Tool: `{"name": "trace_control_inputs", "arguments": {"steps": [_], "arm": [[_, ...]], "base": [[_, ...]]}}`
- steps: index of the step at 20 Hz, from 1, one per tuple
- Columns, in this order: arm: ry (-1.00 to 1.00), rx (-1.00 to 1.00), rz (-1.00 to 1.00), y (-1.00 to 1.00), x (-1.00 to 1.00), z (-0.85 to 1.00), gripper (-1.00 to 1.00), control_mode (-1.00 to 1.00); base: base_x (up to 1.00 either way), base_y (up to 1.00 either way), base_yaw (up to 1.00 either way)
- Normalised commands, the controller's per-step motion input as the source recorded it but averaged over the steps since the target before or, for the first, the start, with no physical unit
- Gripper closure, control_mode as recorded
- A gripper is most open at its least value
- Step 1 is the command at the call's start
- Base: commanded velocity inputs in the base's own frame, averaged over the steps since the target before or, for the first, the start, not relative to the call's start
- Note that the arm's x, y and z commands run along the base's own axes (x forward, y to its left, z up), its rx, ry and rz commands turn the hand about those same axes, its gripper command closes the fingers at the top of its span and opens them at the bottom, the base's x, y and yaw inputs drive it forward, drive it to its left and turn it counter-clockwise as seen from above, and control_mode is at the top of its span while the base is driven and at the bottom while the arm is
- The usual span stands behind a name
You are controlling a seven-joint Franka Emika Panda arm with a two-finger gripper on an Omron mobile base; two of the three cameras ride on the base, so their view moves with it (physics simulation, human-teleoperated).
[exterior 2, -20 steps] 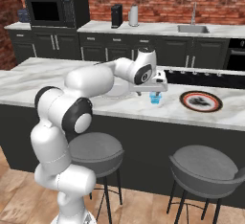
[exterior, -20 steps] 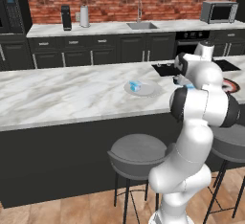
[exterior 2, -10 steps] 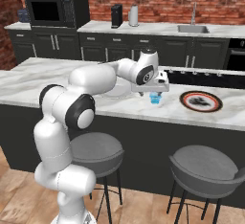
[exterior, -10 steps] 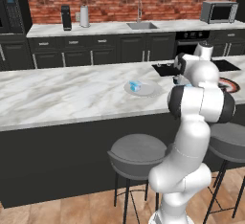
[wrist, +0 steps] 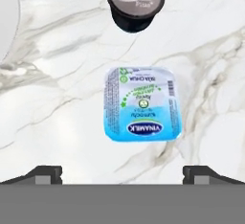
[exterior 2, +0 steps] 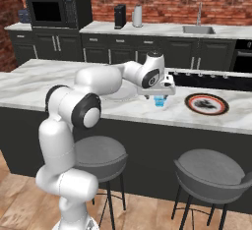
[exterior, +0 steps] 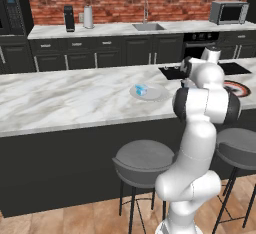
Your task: Place two yogurt containers on each plate.
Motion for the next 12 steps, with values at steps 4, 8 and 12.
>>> {"name": "trace_control_inputs", "arguments": {"steps": [4, 8, 12], "arm": [[0.00, 0.00, 0.00, 0.00, 0.21, -0.01, -1.00, -1.00], [0.00, 0.00, 0.00, -0.01, 0.14, -0.03, -1.00, -1.00], [0.00, 0.00, 0.00, -0.03, 0.10, -0.06, -1.00, -1.00]], "base": [[0.00, 0.00, 0.00], [0.00, 0.00, 0.00], [0.00, 0.00, 0.00]]}}
